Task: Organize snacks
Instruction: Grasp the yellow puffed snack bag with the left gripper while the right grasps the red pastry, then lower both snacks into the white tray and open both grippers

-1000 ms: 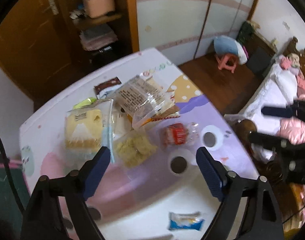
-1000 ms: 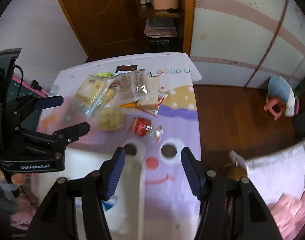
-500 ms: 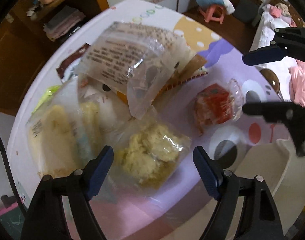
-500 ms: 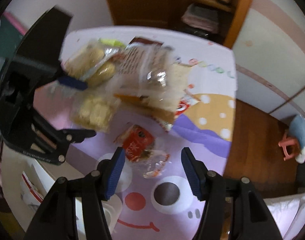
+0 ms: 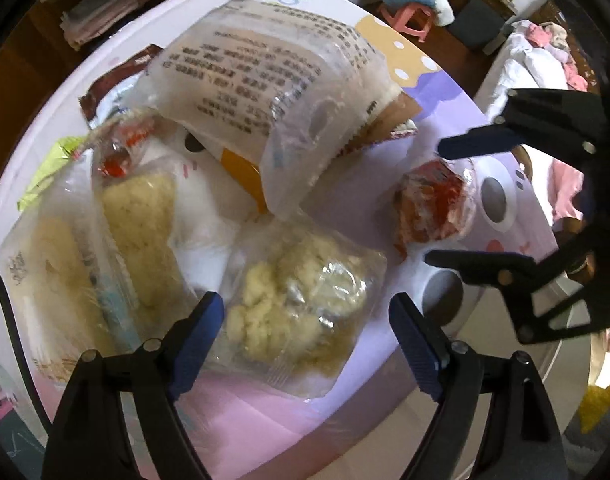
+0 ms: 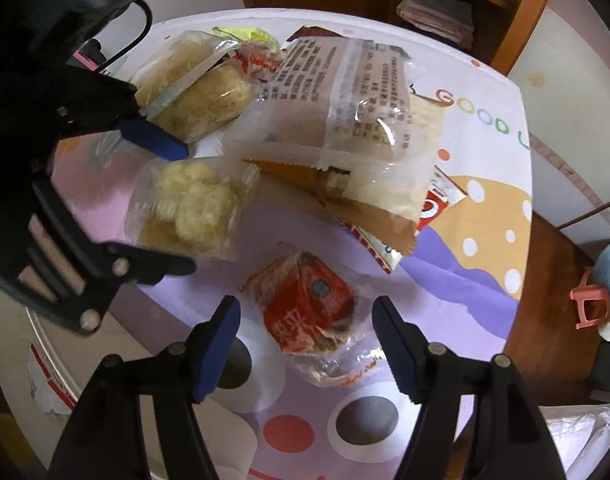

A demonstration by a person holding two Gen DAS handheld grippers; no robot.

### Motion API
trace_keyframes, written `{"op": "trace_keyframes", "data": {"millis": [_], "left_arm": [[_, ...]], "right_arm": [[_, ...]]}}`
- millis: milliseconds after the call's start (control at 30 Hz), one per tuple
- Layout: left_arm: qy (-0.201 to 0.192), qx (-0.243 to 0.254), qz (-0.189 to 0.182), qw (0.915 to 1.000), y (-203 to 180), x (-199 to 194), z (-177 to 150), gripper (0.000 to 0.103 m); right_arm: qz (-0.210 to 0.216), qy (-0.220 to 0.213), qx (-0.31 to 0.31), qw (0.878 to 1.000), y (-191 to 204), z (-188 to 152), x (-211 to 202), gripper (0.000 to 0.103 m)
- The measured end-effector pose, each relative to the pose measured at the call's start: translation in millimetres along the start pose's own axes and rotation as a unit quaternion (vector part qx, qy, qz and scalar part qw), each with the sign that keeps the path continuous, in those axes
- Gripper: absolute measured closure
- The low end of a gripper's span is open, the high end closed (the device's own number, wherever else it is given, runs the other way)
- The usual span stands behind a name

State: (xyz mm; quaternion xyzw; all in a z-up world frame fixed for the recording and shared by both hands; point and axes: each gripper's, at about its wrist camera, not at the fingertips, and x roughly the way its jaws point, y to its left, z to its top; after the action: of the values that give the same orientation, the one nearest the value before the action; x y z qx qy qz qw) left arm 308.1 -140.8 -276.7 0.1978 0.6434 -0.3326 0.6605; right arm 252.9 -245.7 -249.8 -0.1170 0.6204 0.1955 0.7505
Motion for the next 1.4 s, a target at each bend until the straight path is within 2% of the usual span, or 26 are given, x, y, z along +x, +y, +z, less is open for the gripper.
{"op": "trace_keyframes", "data": {"millis": [267, 400, 500, 533, 567, 600, 667, 767, 833, 1067, 1200, 1400], "left_arm": [[0.002, -0.002, -0.007, 1.0, -11.5, 3.9, -17.7, 0.016], [0.009, -0.001, 0.011, 0.9999, -16.1, 11.3, -21.3, 0.016], [0.007, -0.009, 0.026, 0.9996, -19.6, 12.9, -26.5, 0.017], [0.008, -0.012, 0.03, 0.9994, -19.6, 13.9, -27.0, 0.022], [0.011, -0.014, 0.04, 0.999, -19.8, 15.1, -27.0, 0.031], [0.008, -0.014, 0.054, 0.9984, -24.7, 17.6, -24.1, 0.034], [0.004, -0.022, 0.057, 0.9981, -25.1, 16.9, -25.4, 0.044], [-0.002, -0.038, 0.056, 0.9977, -24.3, 10.8, -24.8, 0.061], [-0.004, -0.049, 0.058, 0.9971, -20.2, 4.5, -27.9, 0.062], [-0.041, -0.095, 0.082, 0.9912, -20.0, -40.5, -42.1, 0.064], [-0.095, -0.117, 0.086, 0.9848, -33.3, -85.2, -59.0, 0.064], [-0.166, -0.134, 0.094, 0.9724, -68.9, -162.3, -83.6, 0.064]], "right_arm": [[0.013, 0.015, 0.036, 0.999, -10.2, 4.5, 9.7, 0.034], [0.01, 0.03, 0.026, 0.999, -9.4, 2.8, 11.3, 0.034], [-0.01, 0.035, 0.006, 0.999, -4.0, -0.2, 19.5, 0.034], [-0.012, 0.031, 0.003, 0.999, -1.6, -2.1, 19.4, 0.033], [-0.015, 0.03, 0.001, 0.999, 0.2, -3.1, 19.8, 0.033], [-0.018, 0.029, 0.0, 0.999, 2.7, -3.8, 20.0, 0.033], [-0.022, 0.028, -0.003, 0.999, 7.1, -6.0, 19.8, 0.034], [-0.02, 0.024, -0.004, 1.0, 12.8, -7.4, 18.4, 0.045], [-0.018, 0.024, -0.01, 1.0, 17.4, -12.7, 13.9, 0.053], [-0.018, -0.003, 0.007, 1.0, 17.9, -9.0, -9.1, 0.055], [-0.017, -0.032, 0.012, 0.999, 14.2, -13.1, -36.6, 0.055], [-0.048, -0.088, 0.027, 0.995, 12.2, -24.9, -88.3, 0.055]]}}
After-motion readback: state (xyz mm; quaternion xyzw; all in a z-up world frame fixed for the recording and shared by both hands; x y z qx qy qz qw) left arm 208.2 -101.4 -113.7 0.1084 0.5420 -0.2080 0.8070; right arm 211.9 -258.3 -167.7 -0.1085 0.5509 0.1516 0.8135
